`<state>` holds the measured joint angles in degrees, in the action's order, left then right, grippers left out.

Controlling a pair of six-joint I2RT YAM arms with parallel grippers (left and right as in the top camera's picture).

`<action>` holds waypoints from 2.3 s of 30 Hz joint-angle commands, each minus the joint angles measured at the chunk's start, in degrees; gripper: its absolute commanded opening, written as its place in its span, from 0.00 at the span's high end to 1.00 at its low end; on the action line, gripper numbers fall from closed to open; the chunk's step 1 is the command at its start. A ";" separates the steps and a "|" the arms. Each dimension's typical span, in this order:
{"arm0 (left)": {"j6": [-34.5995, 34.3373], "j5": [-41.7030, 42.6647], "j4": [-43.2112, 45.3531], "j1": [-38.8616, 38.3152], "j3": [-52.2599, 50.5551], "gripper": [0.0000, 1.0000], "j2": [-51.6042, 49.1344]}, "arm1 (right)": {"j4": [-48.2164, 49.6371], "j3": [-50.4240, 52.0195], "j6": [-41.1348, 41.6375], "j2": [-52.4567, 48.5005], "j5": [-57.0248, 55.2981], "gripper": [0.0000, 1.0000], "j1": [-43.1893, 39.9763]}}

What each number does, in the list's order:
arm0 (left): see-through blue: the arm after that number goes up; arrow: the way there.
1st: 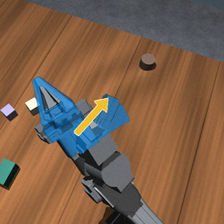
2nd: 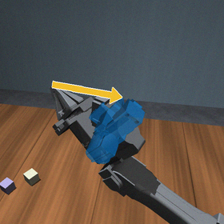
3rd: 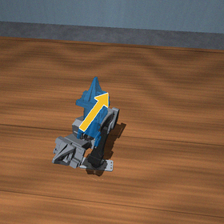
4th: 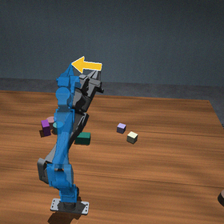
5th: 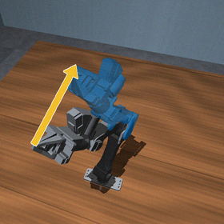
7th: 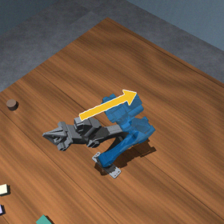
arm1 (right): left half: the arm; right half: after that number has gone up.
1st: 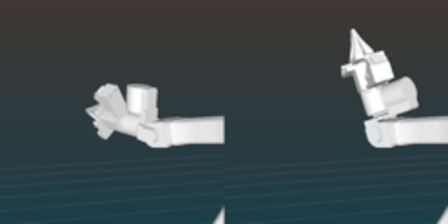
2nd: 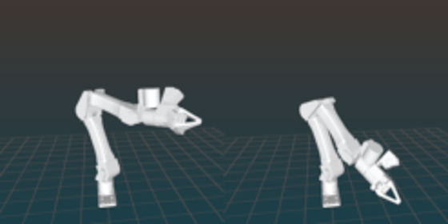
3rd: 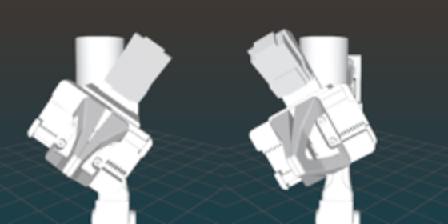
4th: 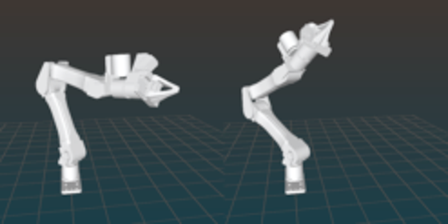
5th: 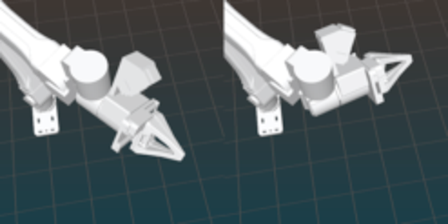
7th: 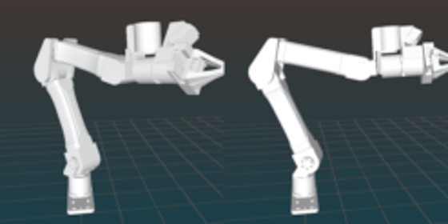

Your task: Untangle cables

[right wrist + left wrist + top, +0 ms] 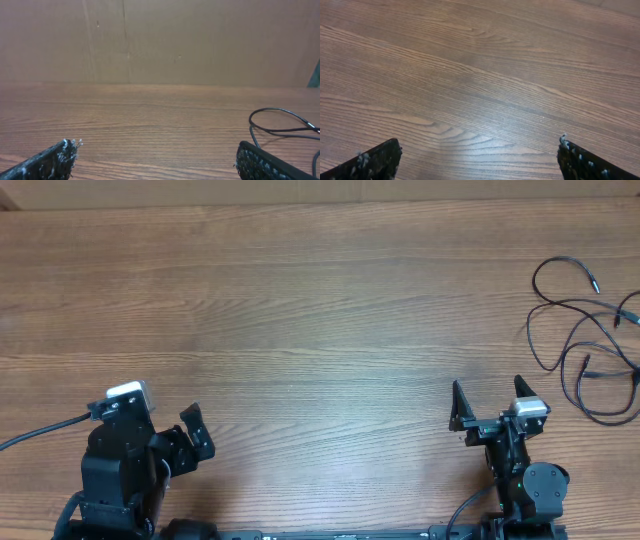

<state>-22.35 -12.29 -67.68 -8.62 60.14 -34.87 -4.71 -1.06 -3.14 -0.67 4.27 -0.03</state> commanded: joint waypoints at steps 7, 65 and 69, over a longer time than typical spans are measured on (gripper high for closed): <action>0.48 -0.74 0.15 -0.39 -0.15 0.01 0.02 | 0.28 0.59 0.28 0.50 0.31 0.00 -0.42; 24.98 14.25 63.23 12.04 -59.91 0.01 34.71 | 0.28 0.59 0.28 0.50 0.33 0.00 -0.42; 24.96 14.23 63.25 12.04 -59.91 0.01 34.71 | 0.28 0.59 0.28 0.50 0.33 0.00 -0.42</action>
<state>1.30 1.13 -4.36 2.79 0.51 -0.73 -4.71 -1.06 -3.01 -0.69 4.29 -0.03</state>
